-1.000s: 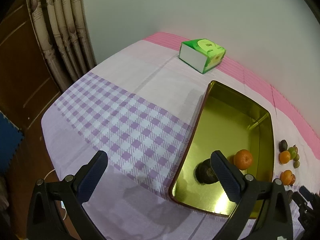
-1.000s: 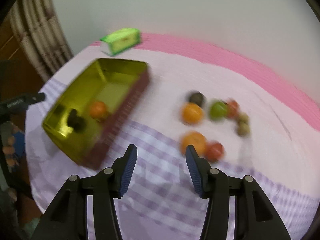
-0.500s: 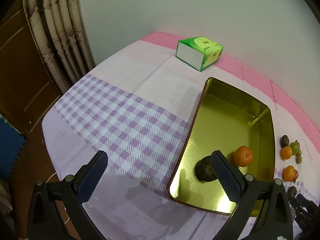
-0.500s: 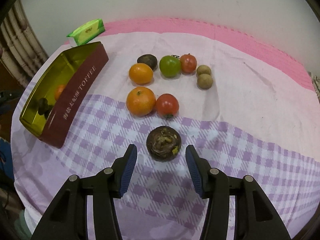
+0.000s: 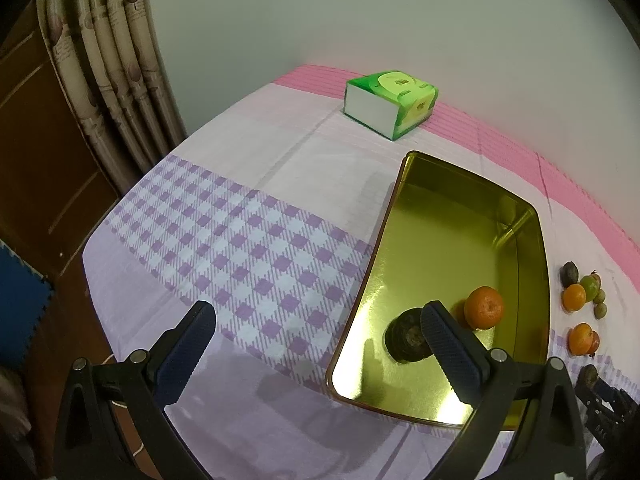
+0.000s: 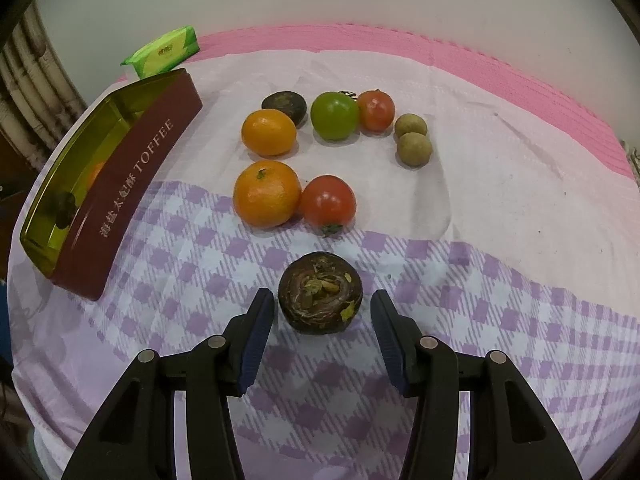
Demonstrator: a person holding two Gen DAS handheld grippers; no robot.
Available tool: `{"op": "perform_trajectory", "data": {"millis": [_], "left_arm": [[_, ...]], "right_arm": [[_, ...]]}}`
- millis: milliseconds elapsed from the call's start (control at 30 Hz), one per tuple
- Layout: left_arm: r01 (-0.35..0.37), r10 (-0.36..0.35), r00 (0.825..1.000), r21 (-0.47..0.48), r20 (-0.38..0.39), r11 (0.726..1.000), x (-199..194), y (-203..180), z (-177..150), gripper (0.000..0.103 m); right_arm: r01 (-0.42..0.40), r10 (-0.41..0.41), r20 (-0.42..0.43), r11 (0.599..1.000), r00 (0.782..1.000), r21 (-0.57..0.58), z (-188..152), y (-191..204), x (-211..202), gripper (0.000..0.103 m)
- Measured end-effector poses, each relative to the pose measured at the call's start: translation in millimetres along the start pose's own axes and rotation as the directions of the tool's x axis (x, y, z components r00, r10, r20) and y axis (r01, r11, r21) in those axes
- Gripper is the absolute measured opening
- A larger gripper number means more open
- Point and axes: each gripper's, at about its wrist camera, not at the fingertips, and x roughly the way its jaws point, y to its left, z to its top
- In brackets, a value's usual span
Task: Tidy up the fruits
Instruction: 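Grasp the yellow-spotted dark brown fruit with the right gripper, then grasp a mandarin orange with the left gripper while the right gripper holds the dark fruit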
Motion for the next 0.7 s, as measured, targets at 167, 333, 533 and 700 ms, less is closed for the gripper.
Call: {"op": "perform_trajectory", "data": {"millis": [167, 333, 533, 700], "left_arm": [[0.001, -0.001, 1.000, 0.023, 0.016, 1.000, -4, -6, -1, 0.102], [0.013, -0.016, 0.999, 0.075, 0.040, 0.997, -10, -19, -4, 0.102], [0.056, -0.063, 0.997, 0.136, 0.044, 0.989, -17, -46, -10, 0.102], [0.121, -0.131, 0.991, 0.208, 0.033, 0.971, -24, -84, -16, 0.102]], "right_arm": [[0.000, 0.000, 0.012, 1.000, 1.000, -0.007, 0, 2, 1, 0.052], [0.021, -0.020, 0.031, 0.999, 0.999, -0.041, -2, 8, 0, 0.045], [0.025, -0.024, 0.045, 0.999, 0.999, -0.040, -2, 6, 0, 0.042], [0.041, -0.040, 0.048, 0.999, 0.998, -0.014, -1, -10, -2, 0.042]]}}
